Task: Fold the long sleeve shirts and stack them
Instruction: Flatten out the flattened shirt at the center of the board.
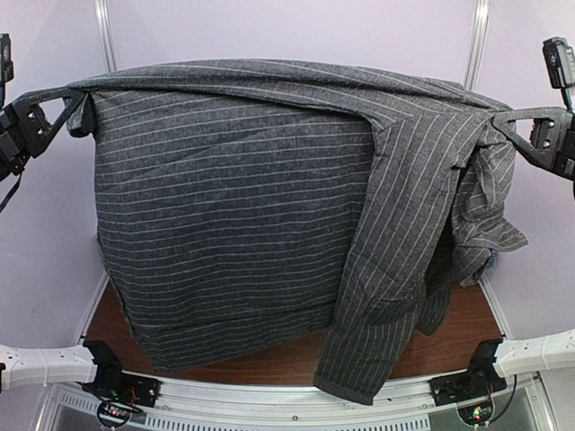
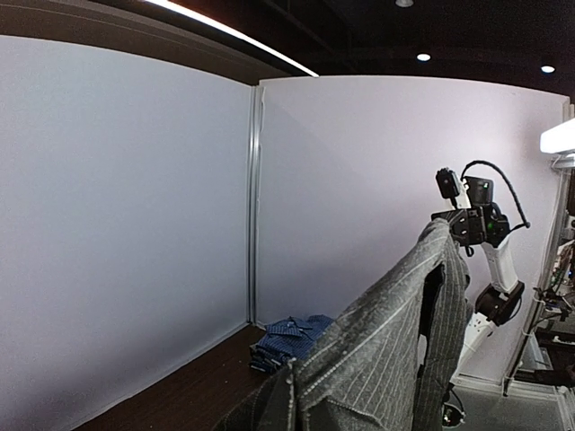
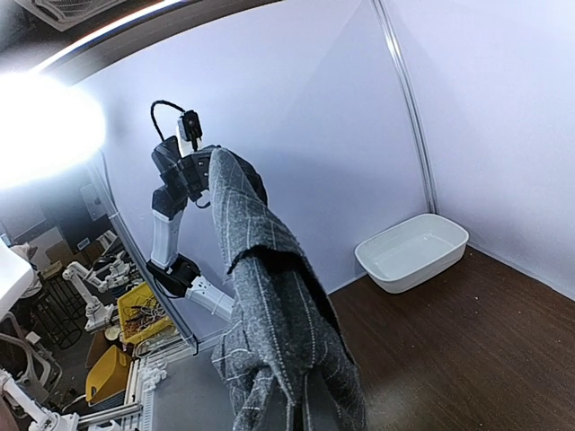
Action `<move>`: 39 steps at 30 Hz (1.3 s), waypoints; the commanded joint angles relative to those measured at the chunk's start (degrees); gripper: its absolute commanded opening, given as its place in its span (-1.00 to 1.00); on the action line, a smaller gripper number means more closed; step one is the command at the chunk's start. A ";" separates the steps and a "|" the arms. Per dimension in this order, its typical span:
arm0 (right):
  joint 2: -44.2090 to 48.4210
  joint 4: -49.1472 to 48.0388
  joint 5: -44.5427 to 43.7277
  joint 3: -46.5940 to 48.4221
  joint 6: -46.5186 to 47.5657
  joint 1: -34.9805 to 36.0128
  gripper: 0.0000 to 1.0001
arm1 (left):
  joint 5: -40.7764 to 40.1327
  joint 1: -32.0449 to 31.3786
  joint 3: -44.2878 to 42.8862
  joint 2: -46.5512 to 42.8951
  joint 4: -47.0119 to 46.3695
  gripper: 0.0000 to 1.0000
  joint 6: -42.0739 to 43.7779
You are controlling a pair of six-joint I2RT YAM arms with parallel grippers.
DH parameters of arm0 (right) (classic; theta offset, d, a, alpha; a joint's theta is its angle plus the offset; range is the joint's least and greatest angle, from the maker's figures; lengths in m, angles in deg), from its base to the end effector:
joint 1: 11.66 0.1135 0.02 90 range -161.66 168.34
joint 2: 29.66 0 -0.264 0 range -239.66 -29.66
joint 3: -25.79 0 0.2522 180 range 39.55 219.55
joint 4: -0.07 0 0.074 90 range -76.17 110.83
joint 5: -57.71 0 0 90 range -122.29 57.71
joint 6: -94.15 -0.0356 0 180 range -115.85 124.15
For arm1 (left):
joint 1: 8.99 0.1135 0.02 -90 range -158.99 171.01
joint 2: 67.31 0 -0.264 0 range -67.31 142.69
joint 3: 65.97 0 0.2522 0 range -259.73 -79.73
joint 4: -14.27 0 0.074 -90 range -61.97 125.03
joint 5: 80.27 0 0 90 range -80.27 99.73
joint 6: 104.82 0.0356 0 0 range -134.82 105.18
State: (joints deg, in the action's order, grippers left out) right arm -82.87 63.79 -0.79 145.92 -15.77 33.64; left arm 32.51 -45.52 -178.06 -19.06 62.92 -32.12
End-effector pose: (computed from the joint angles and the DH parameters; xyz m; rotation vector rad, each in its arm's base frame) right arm 0.0325 0.0593 0.5628 -0.8207 1.4627 1.2978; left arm 0.0388 -0.0459 0.5648 0.5796 1.2794 -1.0480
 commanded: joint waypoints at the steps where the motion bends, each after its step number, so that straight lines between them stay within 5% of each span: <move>1: 3.58 -2.58 -3.12 2.09 -2.05 -0.59 -1.00 | -8.12 0.85 -2.77 -1.86 -3.98 -1.00 -0.46; 13: -7.07 6.47 -36.49 6.77 1.64 -0.47 -1.00 | -36.90 0.85 -4.38 12.16 -0.31 -1.00 7.30; 17: -13.76 7.16 -42.76 12.07 3.49 -0.53 -1.00 | -40.04 0.85 -8.79 20.16 0.19 -1.00 9.19; 24: -18.22 9.51 -28.51 21.84 3.18 -0.57 -1.00 | -25.62 0.85 -15.66 21.35 0.96 -1.00 6.69; 39: -1.94 -8.32 5.01 7.33 -13.58 -0.57 -1.00 | -4.98 0.85 -6.60 1.52 -1.86 -1.00 -2.77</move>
State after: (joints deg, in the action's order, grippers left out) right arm -89.30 65.38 -3.58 153.61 -22.31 33.46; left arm 25.87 -45.37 -184.75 -14.03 65.70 -30.92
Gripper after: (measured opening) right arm 0.012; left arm 0.009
